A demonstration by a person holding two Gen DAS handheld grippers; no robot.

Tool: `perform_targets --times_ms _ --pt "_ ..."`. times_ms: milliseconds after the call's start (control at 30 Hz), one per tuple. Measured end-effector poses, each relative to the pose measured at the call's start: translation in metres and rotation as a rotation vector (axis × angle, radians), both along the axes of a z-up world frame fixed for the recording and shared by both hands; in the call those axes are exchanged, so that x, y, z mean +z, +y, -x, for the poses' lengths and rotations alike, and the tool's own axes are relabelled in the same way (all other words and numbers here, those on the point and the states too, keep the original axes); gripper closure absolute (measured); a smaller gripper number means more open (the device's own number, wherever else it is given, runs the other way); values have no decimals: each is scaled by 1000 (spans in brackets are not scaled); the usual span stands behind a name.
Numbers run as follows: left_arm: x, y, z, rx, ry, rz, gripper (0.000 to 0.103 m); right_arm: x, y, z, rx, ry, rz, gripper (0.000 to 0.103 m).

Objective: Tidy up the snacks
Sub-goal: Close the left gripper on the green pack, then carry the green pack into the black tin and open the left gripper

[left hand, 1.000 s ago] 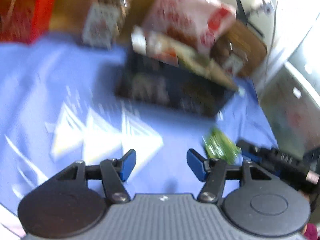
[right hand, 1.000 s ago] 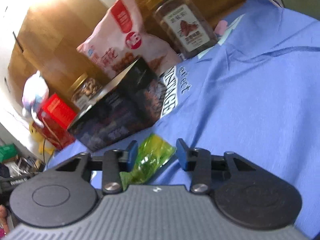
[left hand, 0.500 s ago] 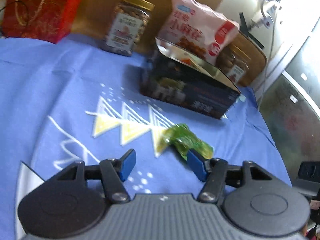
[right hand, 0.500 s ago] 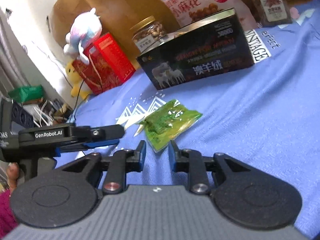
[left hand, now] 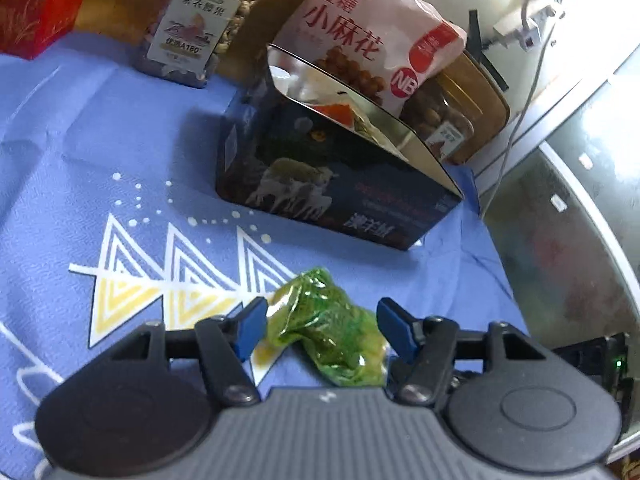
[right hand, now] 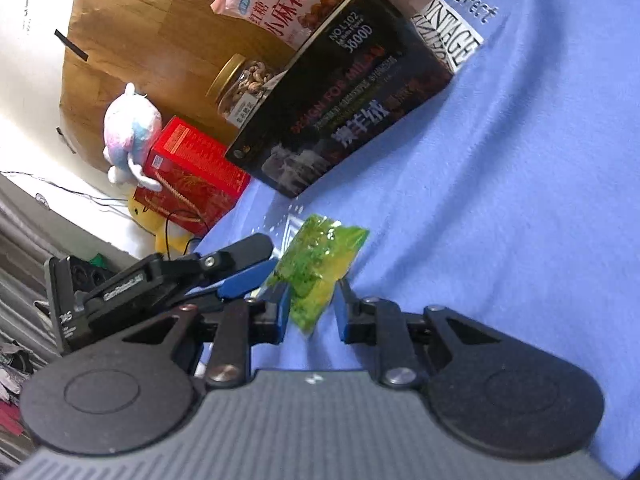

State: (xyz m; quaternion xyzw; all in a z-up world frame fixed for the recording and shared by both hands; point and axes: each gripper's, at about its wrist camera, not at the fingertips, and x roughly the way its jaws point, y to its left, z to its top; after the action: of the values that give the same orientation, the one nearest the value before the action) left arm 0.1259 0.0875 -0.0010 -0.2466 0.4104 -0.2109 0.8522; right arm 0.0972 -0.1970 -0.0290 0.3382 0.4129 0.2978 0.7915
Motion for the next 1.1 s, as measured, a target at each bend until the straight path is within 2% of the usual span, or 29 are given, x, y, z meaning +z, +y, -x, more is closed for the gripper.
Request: perform_targets --times_ms 67,167,200,267,333,467,633,867,967,1100 --pt "-2 4 -1 1 12 36 45 1 0 -6 -5 -8 14 83" --pt "-5 6 0 14 20 46 61 -4 6 -16 13 -3 15 95" --pt "-6 6 1 24 17 39 65 -5 7 -18 17 -5 15 96" --pt "-8 8 4 61 23 17 84 -6 10 -19 24 -22 30 98" --pt "-10 13 7 76 31 32 87 -5 11 -18 32 -43 33 97" --pt "-3 14 16 78 20 16 88 -4 10 -16 46 -47 9 97" --pt "26 11 15 65 -55 -9 88 24 18 -11 63 -165 54 96" --pt "65 -6 -21 36 -149 -68 88 61 16 -37 37 -296 97 96" --pt "72 -17 -42 31 -165 -86 88 70 16 -51 11 -350 139 96" --pt "75 -30 -68 29 -179 -110 87 73 12 -73 -27 -377 174 96"
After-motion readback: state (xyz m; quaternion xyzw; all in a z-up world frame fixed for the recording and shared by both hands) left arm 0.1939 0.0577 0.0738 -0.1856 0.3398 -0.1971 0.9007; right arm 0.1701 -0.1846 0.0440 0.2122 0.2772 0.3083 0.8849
